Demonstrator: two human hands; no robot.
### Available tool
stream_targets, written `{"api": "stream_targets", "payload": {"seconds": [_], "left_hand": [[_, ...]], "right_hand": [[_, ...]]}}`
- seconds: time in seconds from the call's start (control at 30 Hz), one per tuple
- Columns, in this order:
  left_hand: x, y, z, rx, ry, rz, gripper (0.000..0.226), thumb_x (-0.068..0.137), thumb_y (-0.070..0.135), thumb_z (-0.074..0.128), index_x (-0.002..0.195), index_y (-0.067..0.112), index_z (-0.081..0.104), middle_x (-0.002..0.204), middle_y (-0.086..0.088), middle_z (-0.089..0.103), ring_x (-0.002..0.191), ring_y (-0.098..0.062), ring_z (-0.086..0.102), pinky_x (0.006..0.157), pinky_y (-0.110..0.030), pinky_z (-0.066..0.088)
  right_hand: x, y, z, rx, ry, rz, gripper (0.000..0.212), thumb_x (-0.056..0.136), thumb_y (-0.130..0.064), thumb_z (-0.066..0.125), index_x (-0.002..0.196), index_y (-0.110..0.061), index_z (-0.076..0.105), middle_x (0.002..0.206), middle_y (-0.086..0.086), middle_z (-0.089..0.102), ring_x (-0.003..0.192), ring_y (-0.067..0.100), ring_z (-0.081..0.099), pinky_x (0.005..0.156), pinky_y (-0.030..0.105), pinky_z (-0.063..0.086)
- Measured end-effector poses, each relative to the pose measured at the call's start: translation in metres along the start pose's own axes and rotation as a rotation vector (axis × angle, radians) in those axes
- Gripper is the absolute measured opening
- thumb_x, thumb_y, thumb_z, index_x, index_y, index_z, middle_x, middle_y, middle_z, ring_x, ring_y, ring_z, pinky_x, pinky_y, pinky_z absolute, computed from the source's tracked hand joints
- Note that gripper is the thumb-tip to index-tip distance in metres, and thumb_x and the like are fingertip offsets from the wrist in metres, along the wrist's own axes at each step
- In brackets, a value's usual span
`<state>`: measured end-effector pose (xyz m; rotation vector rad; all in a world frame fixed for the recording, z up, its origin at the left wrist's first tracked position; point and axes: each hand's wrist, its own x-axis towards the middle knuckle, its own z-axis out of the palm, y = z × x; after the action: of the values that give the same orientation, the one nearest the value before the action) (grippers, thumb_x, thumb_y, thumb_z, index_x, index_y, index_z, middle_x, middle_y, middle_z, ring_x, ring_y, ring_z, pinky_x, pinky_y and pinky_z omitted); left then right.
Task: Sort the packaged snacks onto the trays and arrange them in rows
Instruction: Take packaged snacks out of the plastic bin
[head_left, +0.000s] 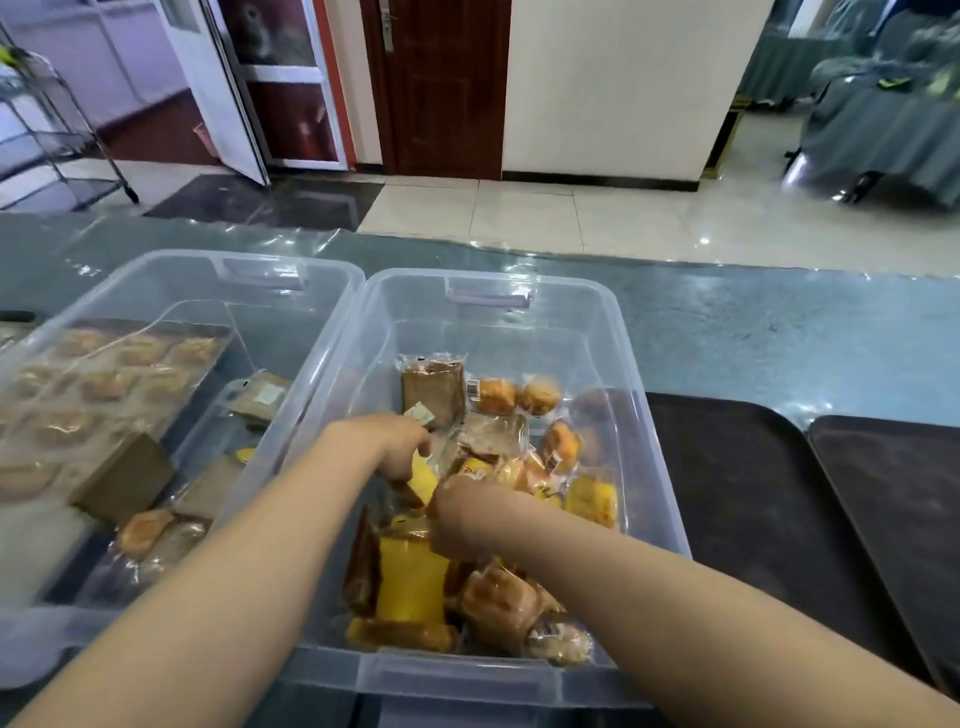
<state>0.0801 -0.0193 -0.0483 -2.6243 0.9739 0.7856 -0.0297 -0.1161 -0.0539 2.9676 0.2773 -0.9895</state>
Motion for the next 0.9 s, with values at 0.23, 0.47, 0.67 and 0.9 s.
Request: {"api": "stream_targets", "payload": {"seconds": [0.23,0.47,0.67,0.9], "left_hand": [[0.02,0.005,0.019,0.278,-0.145,-0.034,0.057,0.081,0.03,0.073,0.134,0.029,0.054,0.138,-0.008,0.052,0.126,-0.031,0.048,0.103,-0.043,0.043],[0.018,0.011,0.018,0.434,-0.077,-0.005,0.05,0.085,0.016,0.067,0.134,0.02,0.053,0.138,-0.006,0.05,0.129,-0.028,0.039,0.105,-0.046,0.037],[0.02,0.005,0.013,0.368,-0.022,0.008,0.031,0.085,0.027,0.064,0.116,0.027,0.063,0.118,-0.002,0.063,0.111,-0.026,0.057,0.089,-0.038,0.047],[0.017,0.004,0.003,0.124,0.059,-0.003,0.032,0.093,0.037,0.056,0.123,0.027,0.059,0.124,0.001,0.061,0.112,-0.023,0.058,0.086,-0.034,0.048]], "right_hand": [[0.008,0.0,0.023,-0.012,0.071,-0.025,0.059,0.095,-0.046,0.051,0.141,-0.013,0.038,0.129,0.014,0.054,0.112,0.034,0.055,0.085,0.043,0.052],[0.008,-0.003,0.019,0.05,0.052,-0.066,0.055,0.091,-0.035,0.062,0.136,-0.009,0.044,0.12,0.014,0.058,0.105,0.03,0.057,0.079,0.037,0.05],[-0.001,-0.004,0.011,-0.066,-0.07,-0.099,0.048,0.093,-0.032,0.061,0.132,-0.007,0.052,0.104,0.01,0.062,0.085,0.022,0.053,0.068,0.033,0.046],[-0.003,-0.005,0.013,-0.172,-0.11,-0.138,0.055,0.091,-0.028,0.063,0.14,-0.012,0.043,0.114,0.011,0.058,0.093,0.027,0.056,0.07,0.037,0.048]]}}
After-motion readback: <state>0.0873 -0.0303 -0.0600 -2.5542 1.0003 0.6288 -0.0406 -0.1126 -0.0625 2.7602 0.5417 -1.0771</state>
